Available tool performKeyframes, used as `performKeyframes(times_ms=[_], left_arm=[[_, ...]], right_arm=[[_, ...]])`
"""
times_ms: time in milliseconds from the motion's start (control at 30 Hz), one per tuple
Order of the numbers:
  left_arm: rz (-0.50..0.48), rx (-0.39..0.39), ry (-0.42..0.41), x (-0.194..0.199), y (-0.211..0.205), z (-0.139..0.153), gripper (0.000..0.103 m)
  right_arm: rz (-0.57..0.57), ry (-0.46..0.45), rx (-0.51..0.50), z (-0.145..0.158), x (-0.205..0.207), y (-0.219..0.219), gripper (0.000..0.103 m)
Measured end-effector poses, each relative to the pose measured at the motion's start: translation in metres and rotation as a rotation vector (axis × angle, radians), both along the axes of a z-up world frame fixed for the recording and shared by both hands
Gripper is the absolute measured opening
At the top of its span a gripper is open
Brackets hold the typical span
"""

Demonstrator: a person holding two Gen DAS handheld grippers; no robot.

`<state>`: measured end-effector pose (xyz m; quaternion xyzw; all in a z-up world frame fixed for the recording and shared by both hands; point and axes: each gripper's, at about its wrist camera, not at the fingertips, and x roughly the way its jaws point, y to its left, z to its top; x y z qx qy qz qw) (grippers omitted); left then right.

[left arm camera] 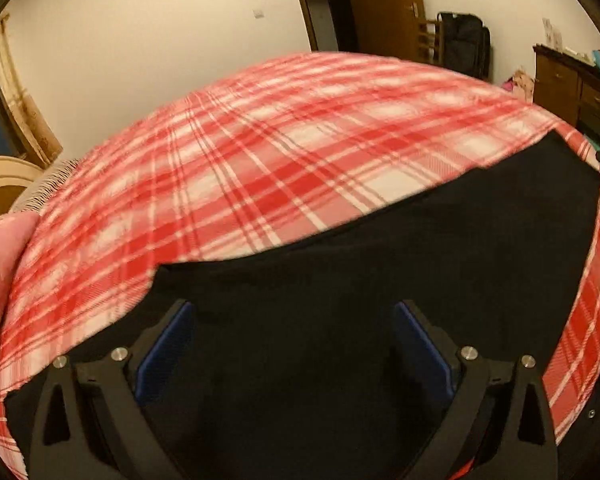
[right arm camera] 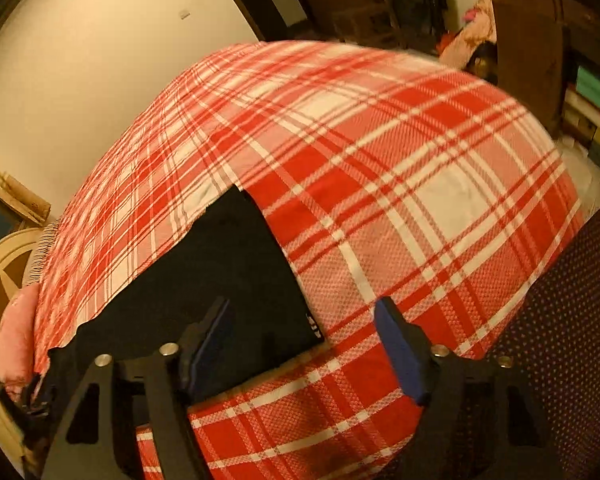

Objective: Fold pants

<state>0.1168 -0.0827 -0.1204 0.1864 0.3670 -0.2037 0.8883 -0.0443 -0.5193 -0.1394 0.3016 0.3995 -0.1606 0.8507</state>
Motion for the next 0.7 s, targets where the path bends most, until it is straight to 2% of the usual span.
performKeyframes(times_ms=[133,233,400,500,700], left_arm=[[0.020,0.017,0.049,0.005,0.000,-0.015,0.101],[0.024,0.004,0.065,0.005,0.003,-0.017,0.101],[0.001,-0.013,0.071,0.003,-0.001,-0.015,0.101],[-0.011,-0.039,0.072,0.001,-0.006,-0.009,0.101],[-0.054,-0.062,0.062,-0.008,-0.023,0.002,0.101]], right_arm=[[0.013,0.026,0.033,-0.012,0.005,-0.002,0.070],[0.029,0.033,0.048,-0.018,0.009,-0.001,0.064],[0.056,0.028,0.059,-0.020,0.017,0.008,0.063],[0.080,0.026,0.092,-0.019,0.019,0.010,0.058],[0.068,0.024,0.089,-0.026,0.023,0.007,0.057]])
